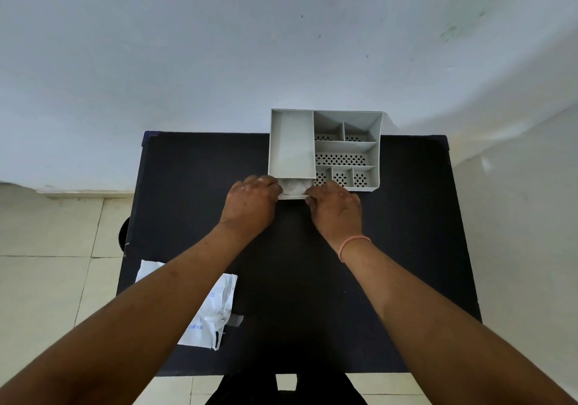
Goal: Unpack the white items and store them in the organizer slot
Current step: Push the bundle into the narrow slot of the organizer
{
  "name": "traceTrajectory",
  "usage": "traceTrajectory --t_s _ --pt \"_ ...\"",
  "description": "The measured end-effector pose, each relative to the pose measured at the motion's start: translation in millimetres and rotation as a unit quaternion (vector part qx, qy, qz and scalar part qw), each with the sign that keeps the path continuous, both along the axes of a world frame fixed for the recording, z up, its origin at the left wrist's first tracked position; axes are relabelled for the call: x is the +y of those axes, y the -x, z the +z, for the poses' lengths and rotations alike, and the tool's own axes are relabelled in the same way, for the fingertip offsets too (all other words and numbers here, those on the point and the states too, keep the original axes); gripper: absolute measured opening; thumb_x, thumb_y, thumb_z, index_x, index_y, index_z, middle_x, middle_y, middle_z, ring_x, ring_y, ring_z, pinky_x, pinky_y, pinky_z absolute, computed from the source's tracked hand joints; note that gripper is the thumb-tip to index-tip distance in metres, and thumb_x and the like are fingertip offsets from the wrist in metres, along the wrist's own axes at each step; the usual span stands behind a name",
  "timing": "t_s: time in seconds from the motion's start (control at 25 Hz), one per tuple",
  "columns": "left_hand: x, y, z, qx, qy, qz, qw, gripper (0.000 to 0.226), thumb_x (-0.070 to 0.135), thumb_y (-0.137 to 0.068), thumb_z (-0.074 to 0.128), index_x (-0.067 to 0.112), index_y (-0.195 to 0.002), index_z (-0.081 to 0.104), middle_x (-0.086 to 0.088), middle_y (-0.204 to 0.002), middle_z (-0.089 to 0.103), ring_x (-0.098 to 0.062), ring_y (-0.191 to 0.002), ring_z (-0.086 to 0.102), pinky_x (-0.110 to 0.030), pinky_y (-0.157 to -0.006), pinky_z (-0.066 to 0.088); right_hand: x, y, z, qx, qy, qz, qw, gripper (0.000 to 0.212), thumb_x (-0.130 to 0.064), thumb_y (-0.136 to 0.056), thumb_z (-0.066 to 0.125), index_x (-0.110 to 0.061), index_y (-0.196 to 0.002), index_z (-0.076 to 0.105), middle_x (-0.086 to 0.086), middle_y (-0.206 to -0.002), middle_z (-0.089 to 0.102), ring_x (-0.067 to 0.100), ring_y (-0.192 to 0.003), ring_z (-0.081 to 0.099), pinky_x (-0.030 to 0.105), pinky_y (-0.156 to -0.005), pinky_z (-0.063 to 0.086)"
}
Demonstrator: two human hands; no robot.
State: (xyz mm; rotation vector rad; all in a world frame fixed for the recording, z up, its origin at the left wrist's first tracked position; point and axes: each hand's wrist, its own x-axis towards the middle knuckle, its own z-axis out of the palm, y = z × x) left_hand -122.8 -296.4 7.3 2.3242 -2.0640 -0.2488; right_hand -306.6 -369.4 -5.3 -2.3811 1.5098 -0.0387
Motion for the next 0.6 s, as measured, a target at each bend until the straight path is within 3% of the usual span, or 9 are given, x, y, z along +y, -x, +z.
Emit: traceTrajectory --t_s 0.2,0.28,0.36,0.4,0.52,0.56,0.6 --pt "-5 -6 -5 0.150 0.014 0.115 0.982 0.022 0.021 -0.100 0.070 0.017 -0.117 0.083 -0.014 -0.115 0.068 -0.037 -0.095 0.071 -0.046 -0.083 0.059 -4 -12 1 -0.144 -0.060 -0.125 0.980 0.015 -0.022 -0.094 0.070 -0.027 -0.105 0.079 0.001 -0.104 0.080 0.023 -0.097 0.072 0.036 -0.089 0.058" --pt "-7 -5 -9 0.230 0.034 0.172 0.957 0.020 0.018 -0.099 0.070 0.018 -0.113 0.084 -0.011 -0.113 0.077 -0.031 -0.097 0.075 -0.042 -0.090 0.059 -5 -20 -1 -0.205 -0.113 -0.220 0.947 0.008 -0.018 -0.089 0.077 -0.023 -0.096 0.077 0.000 -0.097 0.079 0.019 -0.091 0.073 0.035 -0.088 0.060" --pt "-10 -2 -13 0.335 0.040 0.283 0.898 0.016 0.011 -0.095 0.073 0.019 -0.104 0.085 -0.004 -0.108 0.082 -0.022 -0.099 0.077 -0.036 -0.094 0.062 -5 -30 -1 -0.270 -0.182 -0.343 0.881 0.012 -0.011 -0.085 0.080 -0.018 -0.089 0.072 0.005 -0.098 0.079 0.021 -0.086 0.076 0.037 -0.086 0.063" --pt "-13 -2 -14 0.413 0.036 0.361 0.835 0.016 0.007 -0.093 0.075 0.019 -0.099 0.083 -0.003 -0.105 0.082 -0.021 -0.099 0.078 -0.036 -0.094 0.064 -6 -35 0 -0.307 -0.225 -0.402 0.832 0.016 -0.006 -0.085 0.079 -0.018 -0.087 0.069 0.008 -0.101 0.079 0.023 -0.087 0.078 0.038 -0.086 0.064" --pt "-20 0 -10 0.647 0.032 0.522 0.555 0.020 -0.009 -0.091 0.072 0.010 -0.095 0.072 -0.014 -0.099 0.079 -0.029 -0.101 0.079 -0.037 -0.087 0.067 -17 -41 5 -0.449 -0.371 -0.505 0.637 0.020 0.003 -0.096 0.065 -0.011 -0.110 0.066 0.012 -0.113 0.075 0.026 -0.103 0.076 0.041 -0.096 0.058" --pt "-21 -1 -8 0.689 0.038 0.538 0.484 0.021 -0.012 -0.093 0.069 0.008 -0.098 0.068 -0.015 -0.098 0.077 -0.029 -0.099 0.079 -0.037 -0.087 0.066 -20 -42 7 -0.485 -0.405 -0.514 0.580 0.026 0.004 -0.100 0.059 -0.007 -0.124 0.062 0.011 -0.111 0.073 0.025 -0.106 0.073 0.041 -0.099 0.056" --pt "-21 -3 -6 0.715 0.042 0.547 0.433 0.022 -0.014 -0.094 0.065 0.007 -0.102 0.065 -0.016 -0.098 0.076 -0.028 -0.097 0.079 -0.039 -0.089 0.065 -21 -42 9 -0.506 -0.424 -0.523 0.539 0.032 0.004 -0.102 0.055 -0.003 -0.132 0.059 0.011 -0.107 0.072 0.024 -0.108 0.072 0.042 -0.103 0.054"
